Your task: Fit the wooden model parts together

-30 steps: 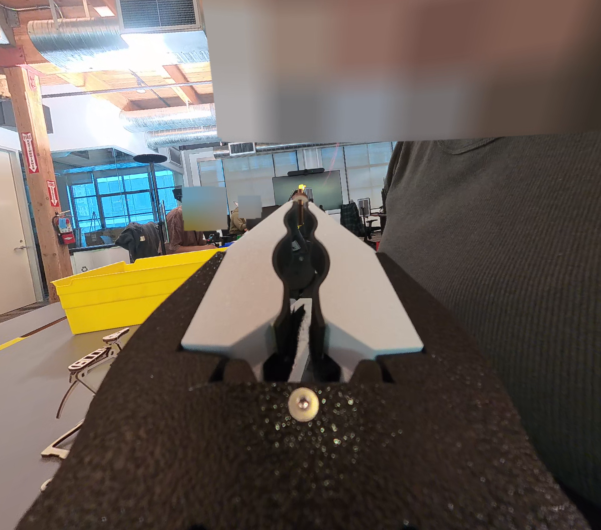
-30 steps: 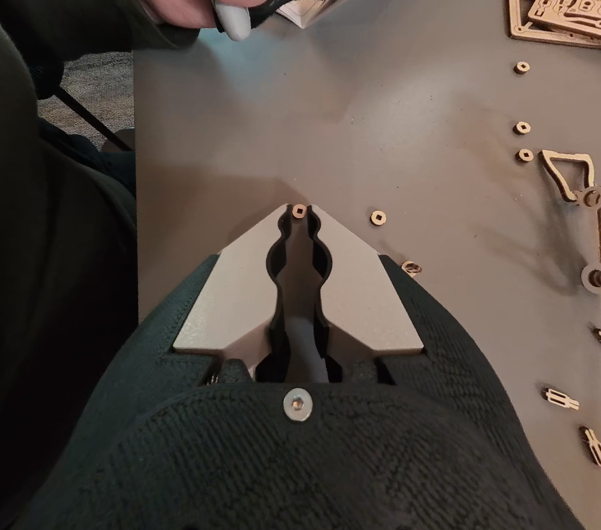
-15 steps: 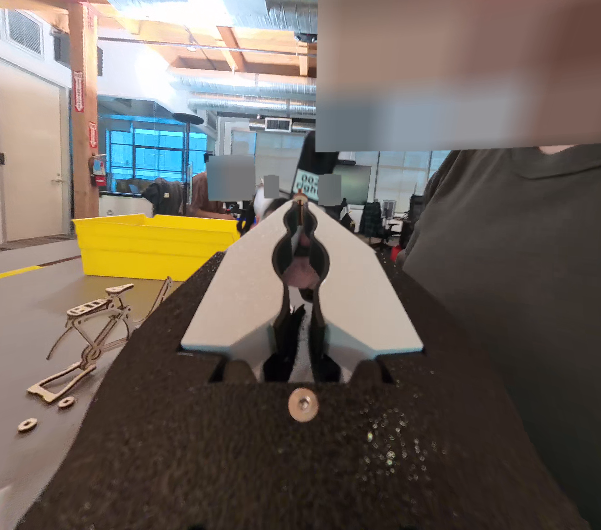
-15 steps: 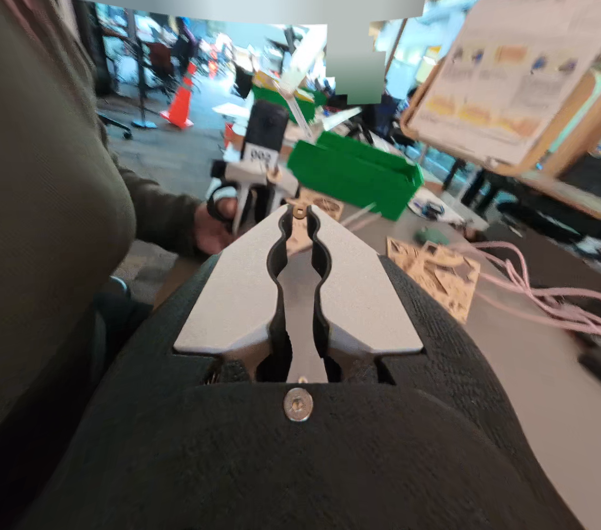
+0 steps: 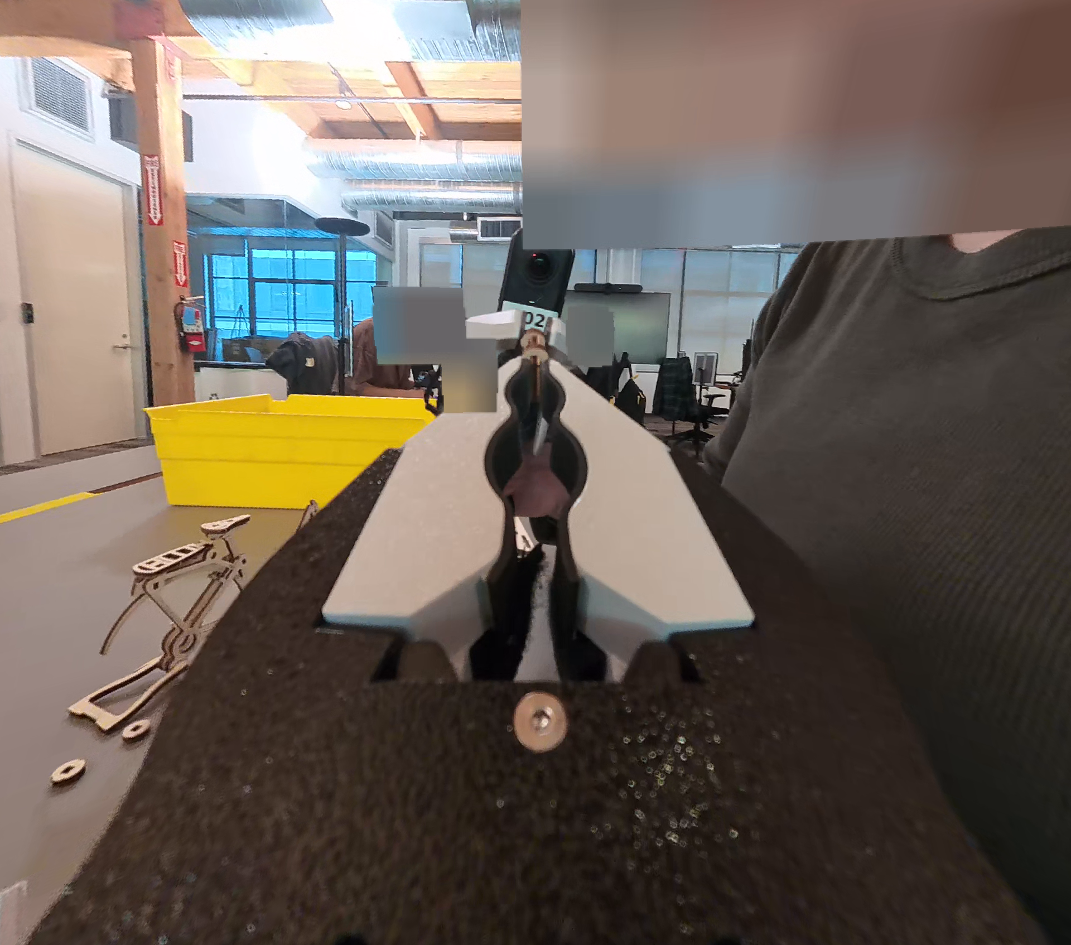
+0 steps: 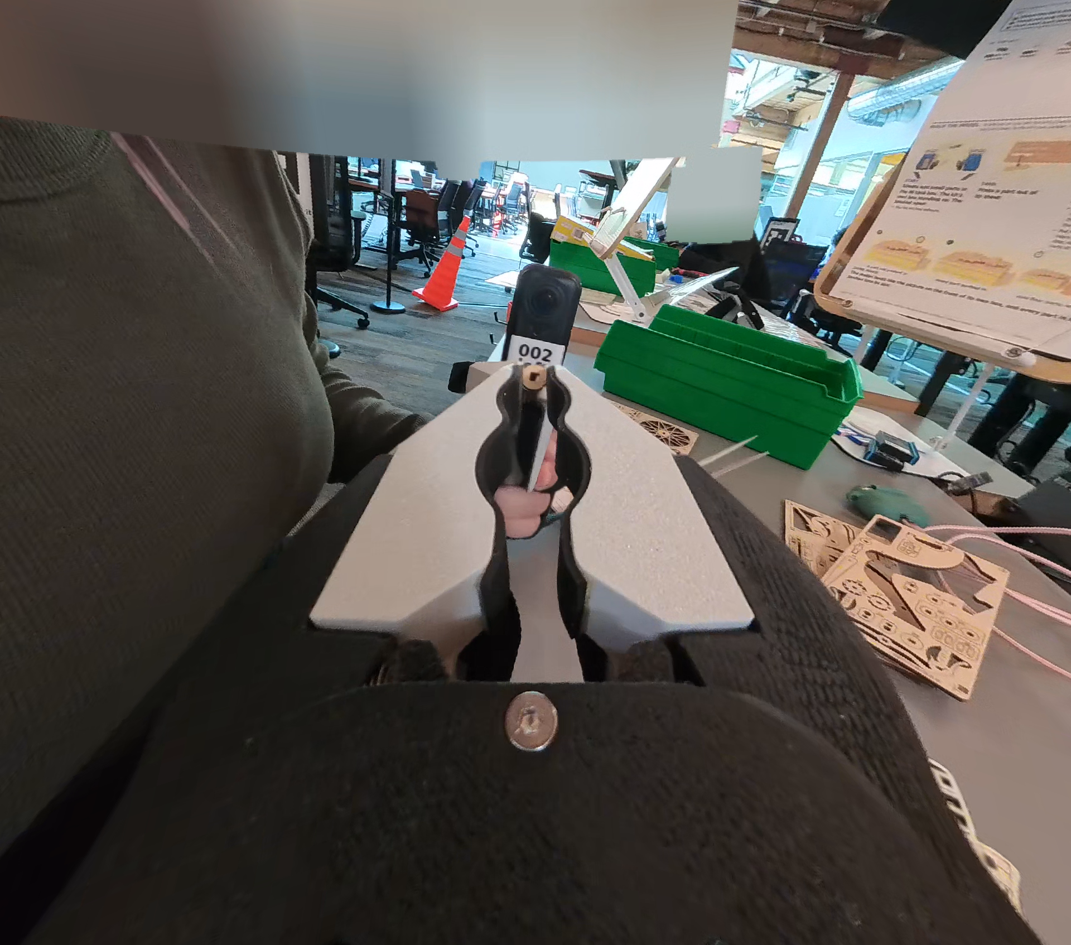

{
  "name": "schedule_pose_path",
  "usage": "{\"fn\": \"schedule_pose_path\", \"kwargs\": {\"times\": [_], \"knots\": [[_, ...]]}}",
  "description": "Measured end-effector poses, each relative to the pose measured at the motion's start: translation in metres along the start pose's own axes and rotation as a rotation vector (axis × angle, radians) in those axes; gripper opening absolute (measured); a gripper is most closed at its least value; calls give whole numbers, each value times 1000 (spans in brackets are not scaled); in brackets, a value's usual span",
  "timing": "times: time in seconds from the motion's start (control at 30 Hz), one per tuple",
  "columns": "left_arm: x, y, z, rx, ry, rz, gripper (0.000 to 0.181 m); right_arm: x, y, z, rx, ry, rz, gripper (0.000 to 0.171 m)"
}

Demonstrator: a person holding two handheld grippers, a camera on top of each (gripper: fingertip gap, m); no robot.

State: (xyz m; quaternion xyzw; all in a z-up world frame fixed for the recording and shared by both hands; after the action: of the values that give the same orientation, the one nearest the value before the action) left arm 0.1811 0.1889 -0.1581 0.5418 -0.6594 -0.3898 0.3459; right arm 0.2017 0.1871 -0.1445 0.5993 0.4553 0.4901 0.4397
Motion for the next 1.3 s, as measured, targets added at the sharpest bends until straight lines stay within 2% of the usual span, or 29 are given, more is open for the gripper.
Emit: {"fn": "schedule_pose_path", "kwargs": {"times": [1.3], "knots": [[0, -11, 0, -83, -9, 8, 1, -4, -9, 4, -51, 46, -16, 6]]}}
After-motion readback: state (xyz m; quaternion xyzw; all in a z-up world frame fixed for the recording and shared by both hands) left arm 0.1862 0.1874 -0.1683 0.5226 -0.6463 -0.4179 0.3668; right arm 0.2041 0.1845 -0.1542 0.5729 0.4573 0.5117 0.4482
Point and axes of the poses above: each gripper's, where its closed fingertips meet, z back along the fingers, y out of its top, x = y × z across the jaws, the point moved 1 cm from there along z, back along the fingers
